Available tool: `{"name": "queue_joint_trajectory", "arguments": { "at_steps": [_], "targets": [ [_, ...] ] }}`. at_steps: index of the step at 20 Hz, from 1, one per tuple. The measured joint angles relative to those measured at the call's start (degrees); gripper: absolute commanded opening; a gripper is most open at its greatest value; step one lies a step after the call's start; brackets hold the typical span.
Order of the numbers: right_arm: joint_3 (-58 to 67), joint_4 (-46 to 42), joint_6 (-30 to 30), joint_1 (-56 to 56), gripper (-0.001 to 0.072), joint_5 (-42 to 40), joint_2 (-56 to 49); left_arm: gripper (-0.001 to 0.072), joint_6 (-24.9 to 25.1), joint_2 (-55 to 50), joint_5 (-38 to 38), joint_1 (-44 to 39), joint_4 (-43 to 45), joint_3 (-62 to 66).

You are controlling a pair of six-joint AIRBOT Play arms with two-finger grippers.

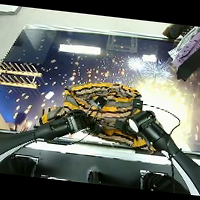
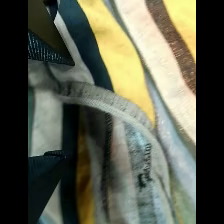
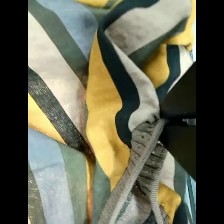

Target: Fold the clothes and pants, and hang the long-sleeved shirts on hangers.

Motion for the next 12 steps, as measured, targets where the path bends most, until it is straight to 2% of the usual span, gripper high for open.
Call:
{"name": "queue_joint_trajectory", "arguments": {
  "at_steps": [5,6,7,8,9,12],
  "targets": [
    [0.0,2.7,0.1,0.0,0.0025,0.0,0.0,0.0588,-2.7,-1.8,2.3,3.0,2.6,0.0],
    [0.0,3.2,0.2,0.0,0.0025,-0.1,0.0,0.0481,-2.7,-2.1,2.8,3.4,2.7,0.0],
    [0.0,3.6,0.2,0.0,0.0025,-0.1,0.0,0.0293,-2.9,-2.6,3.2,3.7,2.7,0.0],
    [0.0,4.0,0.2,0.0,0.0025,-0.1,0.0,0.0045,-3.0,-2.9,3.4,3.9,2.7,0.0],
    [0.0,4.3,0.2,0.0,0.0025,-0.1,0.0,0.0020,-3.0,-3.2,3.3,4.1,2.6,0.0],
    [0.7,4.6,0.2,0.0,0.0025,0.2,0.4,0.0020,-3.1,-3.4,1.6,4.4,2.0,0.6]
  ]
}}
